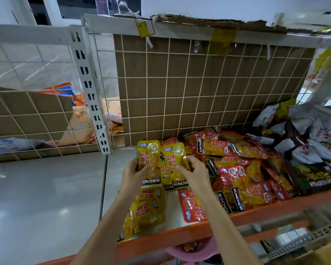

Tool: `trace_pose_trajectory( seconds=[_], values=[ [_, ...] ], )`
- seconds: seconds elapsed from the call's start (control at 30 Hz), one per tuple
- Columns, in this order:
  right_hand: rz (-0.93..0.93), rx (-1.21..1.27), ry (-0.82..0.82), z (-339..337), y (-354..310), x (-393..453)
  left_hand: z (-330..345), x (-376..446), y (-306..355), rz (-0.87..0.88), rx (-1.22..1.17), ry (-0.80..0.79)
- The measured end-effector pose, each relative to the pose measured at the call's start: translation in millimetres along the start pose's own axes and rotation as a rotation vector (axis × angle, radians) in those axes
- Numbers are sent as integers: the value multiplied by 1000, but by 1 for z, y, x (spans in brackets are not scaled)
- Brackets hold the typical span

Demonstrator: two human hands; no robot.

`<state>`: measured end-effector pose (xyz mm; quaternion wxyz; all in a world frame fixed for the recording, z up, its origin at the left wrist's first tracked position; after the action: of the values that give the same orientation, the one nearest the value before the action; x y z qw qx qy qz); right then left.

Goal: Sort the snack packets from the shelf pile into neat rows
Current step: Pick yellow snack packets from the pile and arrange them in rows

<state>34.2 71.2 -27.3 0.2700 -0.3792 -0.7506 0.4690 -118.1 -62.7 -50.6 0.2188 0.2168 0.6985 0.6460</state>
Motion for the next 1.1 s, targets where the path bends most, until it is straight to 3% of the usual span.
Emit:
trace_pose_trajectory(
  seconds=[0.33,0.5,0.8,1.1],
  values=[
    [121,345,-35,-19,19,-4,12,-17,14,-50,-78,-67],
    [119,412,-134,-11,24,-5,5,-36,0,-100,-115,30],
    [119,434,-520,71,5,-24,-68,-110,-10,-117,-197,455],
    [35,416,-940,182,-53,-139,-193,-261,-33,-159,-205,950]
  ],
)
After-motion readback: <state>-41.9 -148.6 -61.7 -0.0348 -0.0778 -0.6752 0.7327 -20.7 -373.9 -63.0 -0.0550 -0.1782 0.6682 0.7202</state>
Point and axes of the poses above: each hand's wrist, its own x-axis towards the middle knuckle, its own z-axis out of the palm, y = z × x, the point moved 9 cm from there along x, towards the middle knuckle, and after that the axes turned 3 degrees about y, right-handed, at the moved point
